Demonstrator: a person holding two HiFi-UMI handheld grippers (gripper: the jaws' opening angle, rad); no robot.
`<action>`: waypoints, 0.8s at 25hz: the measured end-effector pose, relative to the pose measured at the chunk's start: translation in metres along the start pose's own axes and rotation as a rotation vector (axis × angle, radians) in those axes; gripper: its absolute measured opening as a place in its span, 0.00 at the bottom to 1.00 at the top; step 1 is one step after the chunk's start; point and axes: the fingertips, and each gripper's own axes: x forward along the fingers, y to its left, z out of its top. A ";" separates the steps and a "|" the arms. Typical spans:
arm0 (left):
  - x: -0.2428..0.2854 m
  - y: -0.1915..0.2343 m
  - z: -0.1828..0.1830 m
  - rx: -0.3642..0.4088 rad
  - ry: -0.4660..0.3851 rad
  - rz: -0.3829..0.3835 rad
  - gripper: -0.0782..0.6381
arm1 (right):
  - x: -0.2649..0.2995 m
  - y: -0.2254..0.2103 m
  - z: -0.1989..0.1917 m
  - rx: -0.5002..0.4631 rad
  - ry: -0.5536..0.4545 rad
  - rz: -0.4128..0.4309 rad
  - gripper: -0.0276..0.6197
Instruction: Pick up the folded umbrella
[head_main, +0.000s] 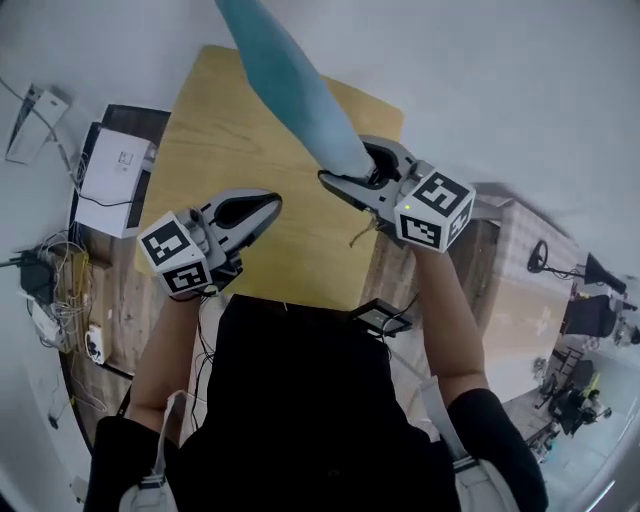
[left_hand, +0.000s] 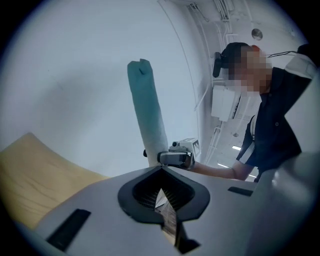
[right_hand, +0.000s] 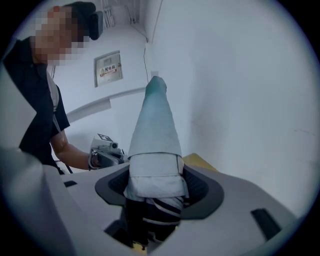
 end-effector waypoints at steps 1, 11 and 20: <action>0.002 -0.005 0.006 0.011 0.000 -0.010 0.12 | -0.013 0.006 0.006 0.010 -0.034 0.000 0.46; 0.010 -0.074 0.050 0.155 0.011 -0.053 0.12 | -0.142 0.060 0.028 0.066 -0.327 -0.038 0.46; 0.006 -0.100 0.038 0.169 0.007 -0.003 0.12 | -0.205 0.068 0.011 0.152 -0.502 -0.070 0.46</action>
